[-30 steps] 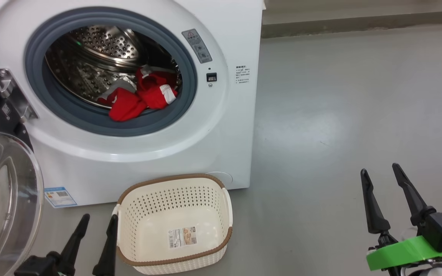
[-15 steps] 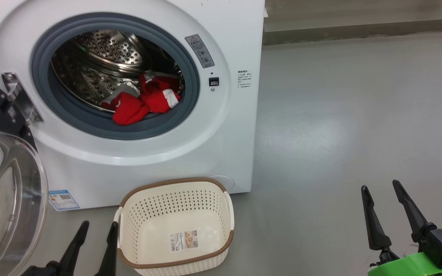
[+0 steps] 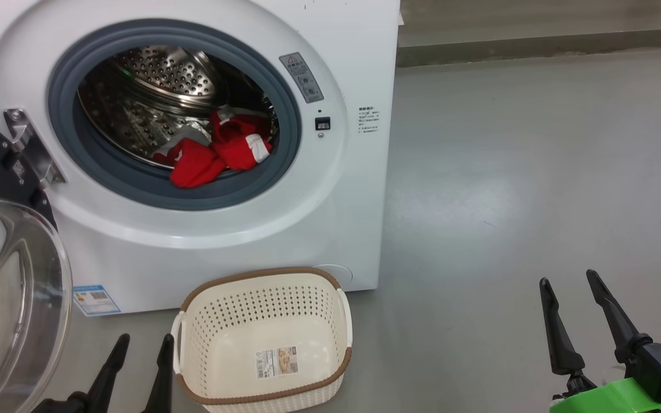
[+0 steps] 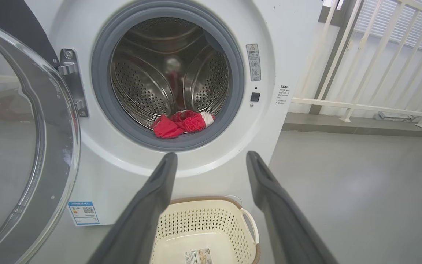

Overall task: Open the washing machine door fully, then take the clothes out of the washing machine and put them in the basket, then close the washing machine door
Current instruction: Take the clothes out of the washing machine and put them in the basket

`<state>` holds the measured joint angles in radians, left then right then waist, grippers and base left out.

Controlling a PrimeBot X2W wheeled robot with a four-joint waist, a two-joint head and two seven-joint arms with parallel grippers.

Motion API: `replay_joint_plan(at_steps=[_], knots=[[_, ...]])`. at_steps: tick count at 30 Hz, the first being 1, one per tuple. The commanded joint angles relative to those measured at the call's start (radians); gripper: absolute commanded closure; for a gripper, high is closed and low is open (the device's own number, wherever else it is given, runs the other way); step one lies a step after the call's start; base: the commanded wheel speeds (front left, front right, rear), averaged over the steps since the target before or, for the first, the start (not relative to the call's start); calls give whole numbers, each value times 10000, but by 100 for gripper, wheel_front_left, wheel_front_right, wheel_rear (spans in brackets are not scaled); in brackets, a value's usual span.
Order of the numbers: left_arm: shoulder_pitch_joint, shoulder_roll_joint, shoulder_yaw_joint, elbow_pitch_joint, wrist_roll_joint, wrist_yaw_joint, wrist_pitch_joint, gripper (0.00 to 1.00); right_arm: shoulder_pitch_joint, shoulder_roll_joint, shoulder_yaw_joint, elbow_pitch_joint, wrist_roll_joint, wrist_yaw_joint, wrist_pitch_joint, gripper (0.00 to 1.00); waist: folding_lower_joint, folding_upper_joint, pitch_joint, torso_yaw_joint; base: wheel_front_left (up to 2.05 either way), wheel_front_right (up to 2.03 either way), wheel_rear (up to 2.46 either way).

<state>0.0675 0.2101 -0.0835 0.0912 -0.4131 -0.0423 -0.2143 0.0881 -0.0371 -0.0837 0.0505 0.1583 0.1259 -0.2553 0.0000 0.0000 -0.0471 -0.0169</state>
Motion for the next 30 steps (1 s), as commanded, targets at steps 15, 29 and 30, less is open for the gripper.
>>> replay_joint_plan(at_steps=[15, 29, 30], knots=[[-40, 307, 268, -947, -218, -6, 66, 0, -270, -131, 318, -230, 176, 48, -65, 0, 0, 0, 174, -42, 132, -132, 0], [-129, 384, 293, -761, -109, 202, -65, 0, -409, -131, 306, -170, 107, 48, -65, 0, 0, 0, 240, -16, 11, -11, 0], [-129, 384, 293, -761, -109, 202, -65, 0, -409, -131, 306, -170, 107, 48, -65, 0, 0, 0, 240, -16, 0, 0, 0]])
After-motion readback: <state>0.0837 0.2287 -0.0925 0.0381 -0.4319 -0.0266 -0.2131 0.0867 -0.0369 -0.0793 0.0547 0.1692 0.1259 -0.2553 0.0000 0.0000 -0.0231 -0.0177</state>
